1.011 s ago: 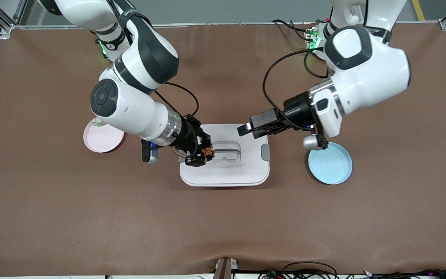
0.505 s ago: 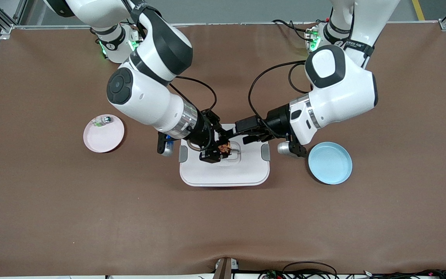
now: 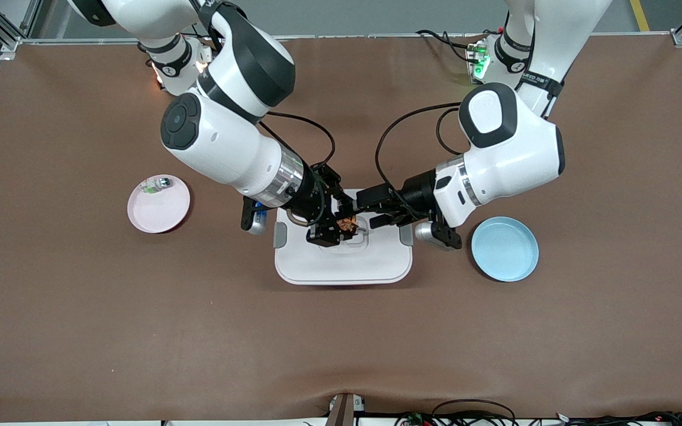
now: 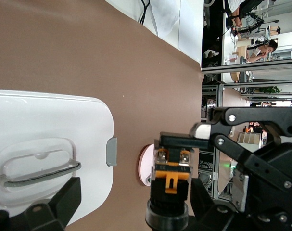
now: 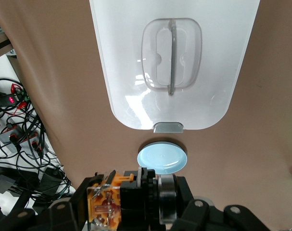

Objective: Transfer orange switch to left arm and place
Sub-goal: 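Grasp the switch with the left gripper and open the right gripper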

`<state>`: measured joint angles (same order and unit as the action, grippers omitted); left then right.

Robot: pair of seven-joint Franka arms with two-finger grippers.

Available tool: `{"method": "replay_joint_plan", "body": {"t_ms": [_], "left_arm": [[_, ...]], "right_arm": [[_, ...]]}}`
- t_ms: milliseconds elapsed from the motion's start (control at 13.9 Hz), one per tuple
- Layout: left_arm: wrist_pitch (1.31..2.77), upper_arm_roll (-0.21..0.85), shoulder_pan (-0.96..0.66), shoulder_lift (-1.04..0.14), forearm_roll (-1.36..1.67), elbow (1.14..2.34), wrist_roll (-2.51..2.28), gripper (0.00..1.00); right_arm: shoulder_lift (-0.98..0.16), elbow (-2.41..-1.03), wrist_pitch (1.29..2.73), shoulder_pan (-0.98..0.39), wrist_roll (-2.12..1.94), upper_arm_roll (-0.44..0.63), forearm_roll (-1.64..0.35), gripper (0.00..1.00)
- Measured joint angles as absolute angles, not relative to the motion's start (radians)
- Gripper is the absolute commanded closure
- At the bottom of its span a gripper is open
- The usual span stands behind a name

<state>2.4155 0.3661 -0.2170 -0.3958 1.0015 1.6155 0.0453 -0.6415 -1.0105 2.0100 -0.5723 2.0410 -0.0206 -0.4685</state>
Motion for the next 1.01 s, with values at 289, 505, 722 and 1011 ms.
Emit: {"method": "replay_joint_plan", "body": {"t_ms": [289,505,722,1011], "left_arm": [[2.446,0.367,-0.230,-0.396,1.002,1.615,0.045,0.00],[2.454,0.367,-0.234,-0.397,1.002,1.615,0.045,0.11],[2.455,0.368,-0.235,-0.397,1.003,1.610,0.045,0.51],[2.455,0.372,-0.235,-0.397,1.009,1.603,0.053,1.00]], "right_arm": [[-0.642,-1.006,2.057,-0.573,2.053,-0.030,-0.469,1.00],[-0.642,-1.006,2.077,-0.577,2.055,-0.033,-0.469,1.00],[-0.647,-1.006,2.077,-0.577,2.055,-0.033,-0.469,1.00],[-0.662,-1.006,2.076,-0.579,2.055,-0.033,-0.470,1.00]]}}
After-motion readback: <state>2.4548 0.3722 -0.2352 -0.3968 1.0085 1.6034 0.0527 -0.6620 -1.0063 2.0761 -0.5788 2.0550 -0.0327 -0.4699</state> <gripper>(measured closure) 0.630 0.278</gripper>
